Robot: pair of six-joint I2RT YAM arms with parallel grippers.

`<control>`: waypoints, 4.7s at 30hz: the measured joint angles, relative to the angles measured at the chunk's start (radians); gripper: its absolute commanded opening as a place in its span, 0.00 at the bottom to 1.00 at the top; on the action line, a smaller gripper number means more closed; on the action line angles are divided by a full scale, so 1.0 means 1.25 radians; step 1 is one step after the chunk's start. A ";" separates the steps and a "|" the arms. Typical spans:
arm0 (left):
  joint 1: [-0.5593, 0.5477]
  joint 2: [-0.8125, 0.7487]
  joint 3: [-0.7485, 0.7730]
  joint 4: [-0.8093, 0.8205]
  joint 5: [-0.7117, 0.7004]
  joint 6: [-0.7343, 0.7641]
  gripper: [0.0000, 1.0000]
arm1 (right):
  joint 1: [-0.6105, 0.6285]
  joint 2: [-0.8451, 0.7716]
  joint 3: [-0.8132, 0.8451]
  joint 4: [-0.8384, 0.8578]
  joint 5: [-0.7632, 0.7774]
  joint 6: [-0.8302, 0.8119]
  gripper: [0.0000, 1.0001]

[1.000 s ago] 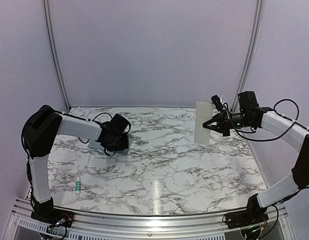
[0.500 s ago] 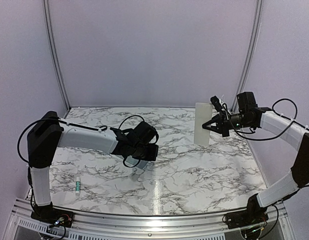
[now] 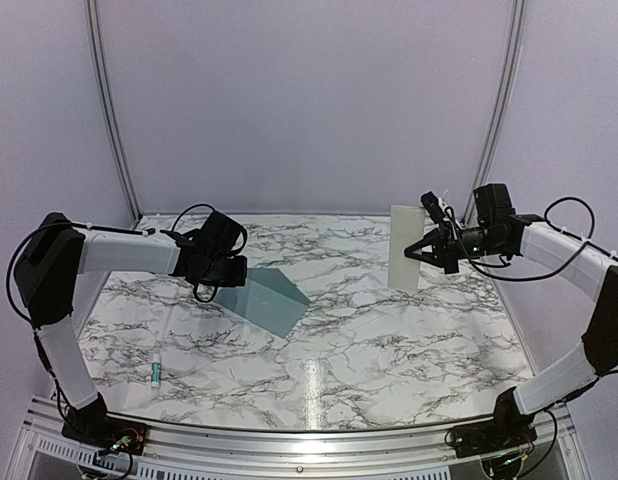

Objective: Place the letter into the envelope and seal it

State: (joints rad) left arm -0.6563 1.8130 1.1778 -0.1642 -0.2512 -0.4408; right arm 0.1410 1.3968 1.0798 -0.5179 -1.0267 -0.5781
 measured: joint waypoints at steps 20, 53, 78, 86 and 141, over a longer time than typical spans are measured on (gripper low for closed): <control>0.032 0.072 -0.042 -0.019 0.095 -0.005 0.00 | 0.000 0.005 0.000 0.000 0.000 0.000 0.00; -0.084 -0.262 -0.076 -0.027 0.145 0.156 0.75 | 0.000 0.047 0.000 -0.019 0.000 -0.019 0.00; 0.101 0.080 -0.122 0.206 0.591 0.306 0.57 | 0.000 0.070 0.000 -0.032 0.007 -0.027 0.00; 0.111 0.140 -0.071 0.218 0.654 0.305 0.42 | 0.000 0.070 0.000 -0.033 0.010 -0.030 0.00; -0.042 -0.111 0.119 -0.268 0.736 0.631 0.00 | 0.421 0.060 0.346 -0.413 0.316 -0.197 0.00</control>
State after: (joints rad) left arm -0.7090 1.6741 1.3266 -0.4988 0.6685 0.3485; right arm 0.6670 1.4723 1.5120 -1.0336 -0.6323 -0.8246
